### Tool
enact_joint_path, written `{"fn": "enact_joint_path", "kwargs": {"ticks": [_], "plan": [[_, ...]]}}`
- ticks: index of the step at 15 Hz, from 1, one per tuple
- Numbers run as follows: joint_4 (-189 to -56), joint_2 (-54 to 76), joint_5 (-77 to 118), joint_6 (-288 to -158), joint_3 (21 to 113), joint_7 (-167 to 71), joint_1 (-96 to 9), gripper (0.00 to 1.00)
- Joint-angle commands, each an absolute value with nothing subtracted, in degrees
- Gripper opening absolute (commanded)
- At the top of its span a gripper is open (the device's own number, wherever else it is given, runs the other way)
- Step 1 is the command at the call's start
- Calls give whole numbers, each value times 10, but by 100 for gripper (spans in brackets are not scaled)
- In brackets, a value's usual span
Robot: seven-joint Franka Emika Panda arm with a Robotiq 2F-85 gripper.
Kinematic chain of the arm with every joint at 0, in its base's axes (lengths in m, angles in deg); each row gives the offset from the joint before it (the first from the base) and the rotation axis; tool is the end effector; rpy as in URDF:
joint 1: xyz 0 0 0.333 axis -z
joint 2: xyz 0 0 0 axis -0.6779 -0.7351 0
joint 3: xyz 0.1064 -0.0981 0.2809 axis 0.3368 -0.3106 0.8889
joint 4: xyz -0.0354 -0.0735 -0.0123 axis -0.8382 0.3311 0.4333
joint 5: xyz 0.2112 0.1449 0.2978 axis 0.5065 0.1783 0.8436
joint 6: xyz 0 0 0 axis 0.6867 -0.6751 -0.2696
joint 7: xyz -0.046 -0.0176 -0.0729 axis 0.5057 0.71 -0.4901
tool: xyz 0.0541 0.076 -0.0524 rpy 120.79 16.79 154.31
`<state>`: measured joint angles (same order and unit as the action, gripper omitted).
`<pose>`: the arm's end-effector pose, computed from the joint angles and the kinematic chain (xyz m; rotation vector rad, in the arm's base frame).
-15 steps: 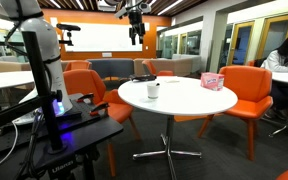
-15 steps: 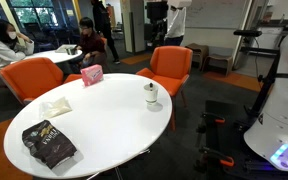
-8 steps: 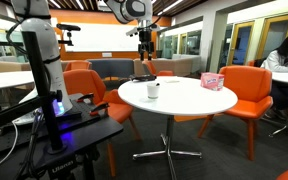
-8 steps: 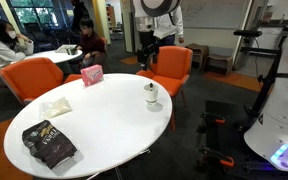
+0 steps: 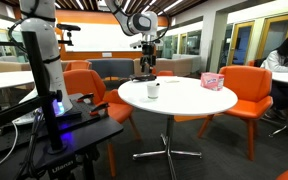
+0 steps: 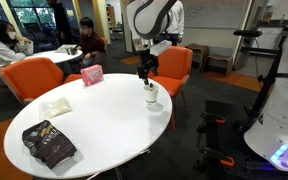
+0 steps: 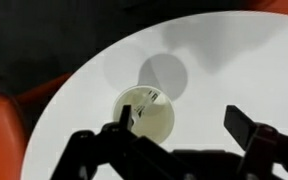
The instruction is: Move the cup to the left
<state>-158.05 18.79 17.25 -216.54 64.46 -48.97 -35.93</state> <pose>0.5099 -0.1243 0.2944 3.0272 -0.3359 -0.2274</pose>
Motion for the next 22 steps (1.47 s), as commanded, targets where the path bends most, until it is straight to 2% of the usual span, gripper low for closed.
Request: {"fn": "enact_joint_path", "kwargs": {"ticks": [1, 5, 8, 10, 11, 12, 20, 22], "plan": [[-1546, 144, 164, -2165, 641, -495, -360, 100], [-1511, 93, 156, -2164, 640, -493, -364, 94], [-1492, 59, 155, -2163, 642, -494, -366, 94], [-1483, 40, 155, -2166, 644, -492, -370, 89], [-1479, 31, 153, -2166, 644, -491, -373, 75], [-1476, 23, 152, -2166, 644, -490, -376, 66], [-1483, 17, 118, -2170, 636, -481, -386, 4], [-1489, 23, 117, -2173, 638, -481, -387, 0]]}}
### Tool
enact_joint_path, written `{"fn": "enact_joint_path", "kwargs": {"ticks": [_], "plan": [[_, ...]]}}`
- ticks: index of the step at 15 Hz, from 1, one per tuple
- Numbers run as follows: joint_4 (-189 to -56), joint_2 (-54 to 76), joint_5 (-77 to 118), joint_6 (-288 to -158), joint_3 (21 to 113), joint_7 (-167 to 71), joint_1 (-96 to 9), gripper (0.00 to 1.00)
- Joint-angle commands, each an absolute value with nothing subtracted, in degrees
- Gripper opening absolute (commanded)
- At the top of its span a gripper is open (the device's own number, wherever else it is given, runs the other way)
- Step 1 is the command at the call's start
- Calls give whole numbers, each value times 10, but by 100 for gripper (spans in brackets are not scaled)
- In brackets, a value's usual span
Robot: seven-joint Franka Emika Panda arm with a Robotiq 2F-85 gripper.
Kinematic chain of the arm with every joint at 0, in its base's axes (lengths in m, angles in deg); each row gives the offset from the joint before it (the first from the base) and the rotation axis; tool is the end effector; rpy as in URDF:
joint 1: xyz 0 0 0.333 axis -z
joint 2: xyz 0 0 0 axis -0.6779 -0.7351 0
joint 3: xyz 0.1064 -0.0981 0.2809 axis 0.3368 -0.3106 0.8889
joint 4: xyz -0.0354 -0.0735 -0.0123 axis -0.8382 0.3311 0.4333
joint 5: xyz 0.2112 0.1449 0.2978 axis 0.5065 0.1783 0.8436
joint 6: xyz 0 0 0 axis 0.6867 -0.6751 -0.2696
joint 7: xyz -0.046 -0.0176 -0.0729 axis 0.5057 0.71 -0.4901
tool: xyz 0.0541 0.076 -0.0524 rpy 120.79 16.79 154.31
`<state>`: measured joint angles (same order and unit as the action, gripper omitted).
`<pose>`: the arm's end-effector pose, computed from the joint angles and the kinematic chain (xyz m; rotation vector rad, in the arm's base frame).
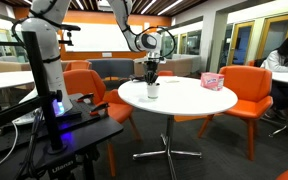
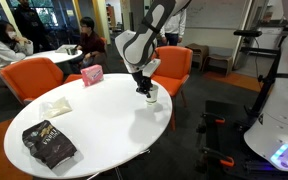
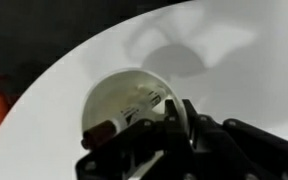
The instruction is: Move the cup to the left
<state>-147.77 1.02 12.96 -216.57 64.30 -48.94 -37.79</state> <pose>0.5507 -0.1195 0.1939 2.9425 -0.1863 -0.4204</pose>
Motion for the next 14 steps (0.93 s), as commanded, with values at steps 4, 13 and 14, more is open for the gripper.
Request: {"fn": "enact_joint_path", "kwargs": {"ticks": [4, 13, 14], "plan": [[-1503, 47, 121, -2183, 654, -491, -399, 1], [-1459, 47, 133, -2167, 725, -512, -452, 1], [-1452, 42, 128, -2164, 726, -511, -458, 1]]}}
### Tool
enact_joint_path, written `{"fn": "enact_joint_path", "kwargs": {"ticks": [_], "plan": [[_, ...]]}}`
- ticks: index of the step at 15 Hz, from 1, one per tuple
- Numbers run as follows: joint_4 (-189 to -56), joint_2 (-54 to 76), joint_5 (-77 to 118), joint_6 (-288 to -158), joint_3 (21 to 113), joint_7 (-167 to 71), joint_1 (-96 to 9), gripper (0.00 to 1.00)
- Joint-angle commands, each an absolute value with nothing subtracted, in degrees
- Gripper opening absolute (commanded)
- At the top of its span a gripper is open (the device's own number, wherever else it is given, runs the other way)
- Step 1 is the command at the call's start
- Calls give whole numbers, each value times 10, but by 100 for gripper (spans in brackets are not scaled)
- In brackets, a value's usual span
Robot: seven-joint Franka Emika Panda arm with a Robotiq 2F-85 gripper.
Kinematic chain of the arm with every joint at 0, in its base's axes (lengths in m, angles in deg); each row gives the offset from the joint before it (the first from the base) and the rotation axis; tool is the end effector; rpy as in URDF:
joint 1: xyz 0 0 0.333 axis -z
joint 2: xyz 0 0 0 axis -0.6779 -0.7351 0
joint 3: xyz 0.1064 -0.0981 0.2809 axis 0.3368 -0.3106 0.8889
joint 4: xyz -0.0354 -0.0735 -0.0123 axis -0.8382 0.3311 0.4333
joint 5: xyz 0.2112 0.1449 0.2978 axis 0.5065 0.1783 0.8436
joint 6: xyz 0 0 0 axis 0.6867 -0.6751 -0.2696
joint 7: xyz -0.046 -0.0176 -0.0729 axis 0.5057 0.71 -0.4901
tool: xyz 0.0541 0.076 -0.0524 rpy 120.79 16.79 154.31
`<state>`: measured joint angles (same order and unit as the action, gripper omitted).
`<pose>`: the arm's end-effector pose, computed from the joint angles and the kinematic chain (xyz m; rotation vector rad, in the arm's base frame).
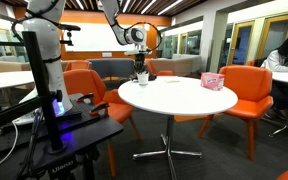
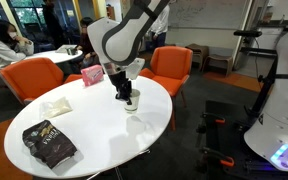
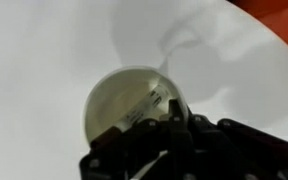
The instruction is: Move the cup to the left
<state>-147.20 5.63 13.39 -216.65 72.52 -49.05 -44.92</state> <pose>0.5754 0.0319 0.2414 2.9934 0.1881 -0.2571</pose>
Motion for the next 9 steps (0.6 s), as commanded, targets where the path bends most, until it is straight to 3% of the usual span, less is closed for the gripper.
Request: {"fn": "enact_joint_path", "kwargs": {"ticks": [1, 9], "plan": [[-1443, 34, 122, -2161, 727, -512, -463, 1], [-1347, -49, 81, -2107, 708, -499, -488, 1]]}}
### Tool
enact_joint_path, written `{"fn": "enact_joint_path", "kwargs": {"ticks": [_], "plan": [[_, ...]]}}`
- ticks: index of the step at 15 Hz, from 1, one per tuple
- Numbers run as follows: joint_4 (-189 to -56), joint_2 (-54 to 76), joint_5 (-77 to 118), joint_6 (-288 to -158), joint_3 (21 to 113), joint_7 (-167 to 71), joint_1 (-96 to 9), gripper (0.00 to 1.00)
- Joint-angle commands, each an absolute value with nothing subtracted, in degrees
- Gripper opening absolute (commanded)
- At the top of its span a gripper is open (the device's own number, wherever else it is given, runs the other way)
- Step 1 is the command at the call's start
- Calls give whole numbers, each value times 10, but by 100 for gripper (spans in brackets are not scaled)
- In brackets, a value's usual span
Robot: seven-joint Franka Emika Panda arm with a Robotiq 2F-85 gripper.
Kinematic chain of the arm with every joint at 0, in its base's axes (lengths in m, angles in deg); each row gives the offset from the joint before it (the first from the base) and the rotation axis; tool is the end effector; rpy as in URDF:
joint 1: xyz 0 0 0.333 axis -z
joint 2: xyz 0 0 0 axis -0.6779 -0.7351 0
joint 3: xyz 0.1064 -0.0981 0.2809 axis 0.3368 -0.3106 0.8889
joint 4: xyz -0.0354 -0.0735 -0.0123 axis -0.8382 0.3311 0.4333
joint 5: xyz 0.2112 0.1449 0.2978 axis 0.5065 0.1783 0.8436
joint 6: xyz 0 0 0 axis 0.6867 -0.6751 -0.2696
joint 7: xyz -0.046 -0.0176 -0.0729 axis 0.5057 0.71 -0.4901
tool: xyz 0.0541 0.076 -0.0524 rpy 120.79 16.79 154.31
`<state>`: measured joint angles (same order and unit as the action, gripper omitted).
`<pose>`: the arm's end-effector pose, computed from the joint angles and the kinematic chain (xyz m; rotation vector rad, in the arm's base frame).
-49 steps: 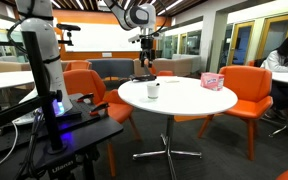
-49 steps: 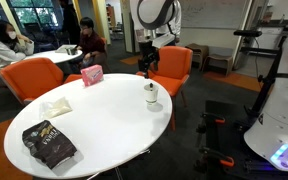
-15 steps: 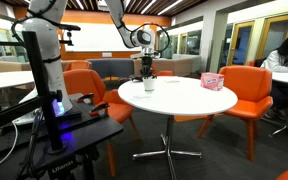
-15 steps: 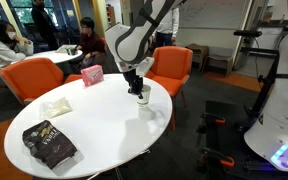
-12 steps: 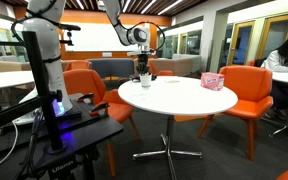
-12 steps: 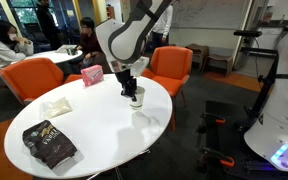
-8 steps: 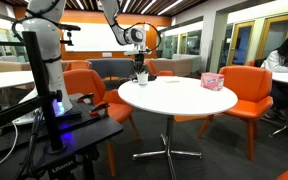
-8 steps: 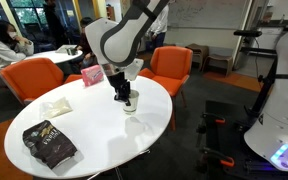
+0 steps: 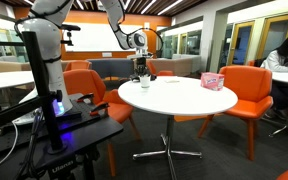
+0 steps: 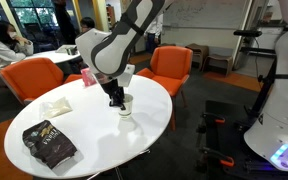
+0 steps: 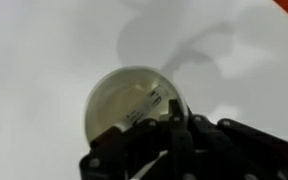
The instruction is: Move the cup to the left
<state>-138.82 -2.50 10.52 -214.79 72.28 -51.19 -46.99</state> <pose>0.6074 0.0508 0.2112 2.9382 0.3334 -0.2918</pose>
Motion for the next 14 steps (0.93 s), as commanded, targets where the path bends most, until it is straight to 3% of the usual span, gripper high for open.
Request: {"fn": "enact_joint_path", "kwargs": {"ticks": [1, 8, 9, 11, 14], "plan": [[-1340, -56, 70, -2104, 702, -491, -494, 1], [-1301, -74, 66, -2065, 703, -500, -496, 1], [-1299, -70, 70, -2060, 705, -504, -492, 27], [-1296, -60, 75, -2052, 708, -509, -488, 35], [-1308, -60, 89, -2069, 717, -506, -485, 58]]}}
